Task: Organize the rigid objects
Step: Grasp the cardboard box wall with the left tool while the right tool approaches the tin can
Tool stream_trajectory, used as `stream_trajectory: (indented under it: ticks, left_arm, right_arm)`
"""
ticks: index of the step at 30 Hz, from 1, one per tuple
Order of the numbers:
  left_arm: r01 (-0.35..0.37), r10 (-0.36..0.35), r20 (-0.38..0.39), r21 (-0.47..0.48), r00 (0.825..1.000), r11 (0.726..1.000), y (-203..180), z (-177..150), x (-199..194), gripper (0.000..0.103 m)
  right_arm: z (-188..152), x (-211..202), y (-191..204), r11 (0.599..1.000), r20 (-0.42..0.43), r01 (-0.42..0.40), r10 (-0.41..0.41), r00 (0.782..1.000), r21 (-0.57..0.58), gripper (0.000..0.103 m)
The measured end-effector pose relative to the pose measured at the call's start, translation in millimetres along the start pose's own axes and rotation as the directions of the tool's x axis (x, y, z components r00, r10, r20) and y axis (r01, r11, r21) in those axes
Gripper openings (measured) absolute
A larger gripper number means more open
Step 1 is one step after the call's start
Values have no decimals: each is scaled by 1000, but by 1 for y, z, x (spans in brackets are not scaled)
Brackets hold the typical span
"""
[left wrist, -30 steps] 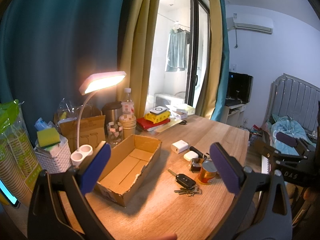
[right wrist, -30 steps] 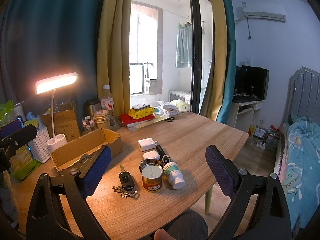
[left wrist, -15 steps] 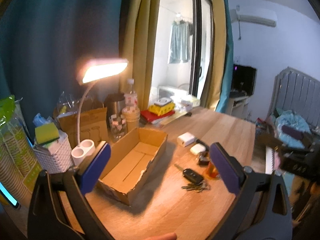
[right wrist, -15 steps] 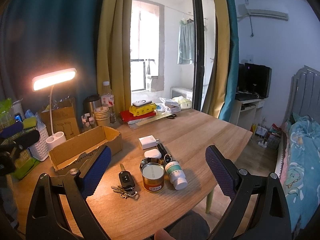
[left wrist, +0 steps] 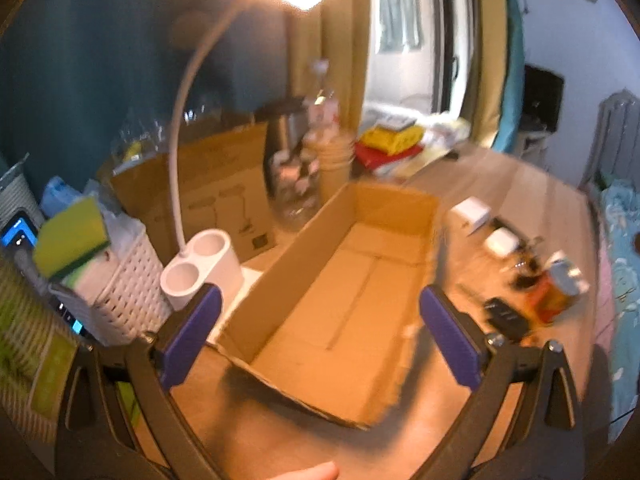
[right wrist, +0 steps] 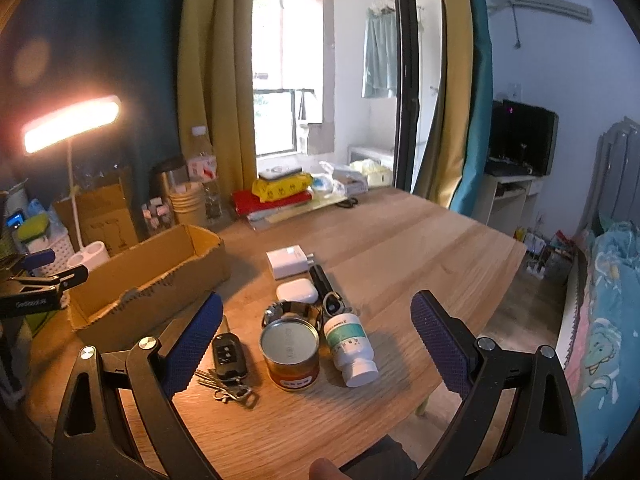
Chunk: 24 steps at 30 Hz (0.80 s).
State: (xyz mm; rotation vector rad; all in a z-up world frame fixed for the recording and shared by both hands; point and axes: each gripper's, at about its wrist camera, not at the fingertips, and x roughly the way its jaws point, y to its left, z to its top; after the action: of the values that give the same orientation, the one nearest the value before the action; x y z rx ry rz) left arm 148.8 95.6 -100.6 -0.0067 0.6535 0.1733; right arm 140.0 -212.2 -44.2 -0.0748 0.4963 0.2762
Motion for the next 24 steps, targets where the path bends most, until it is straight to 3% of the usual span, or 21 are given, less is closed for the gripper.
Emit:
stream_trajectory:
  ticks: [7, 15, 24]
  left_arm:
    - [-40, 42, -127, 24, 991, 999, 25, 4, 53, 99]
    - [-32, 40, -266, 35, 963, 999, 34, -5, 92, 99]
    - [126, -103, -348, 43, 932, 991, 10, -11, 84, 91]
  right_arm:
    - [-13, 48, -16, 999, -89, -35, 37, 995, 18, 97]
    - [-30, 86, -24, 997, -166, -64, 69, 984, 37, 97]
    - [-38, 88, -21, 991, -177, -129, 135, 975, 43, 97]
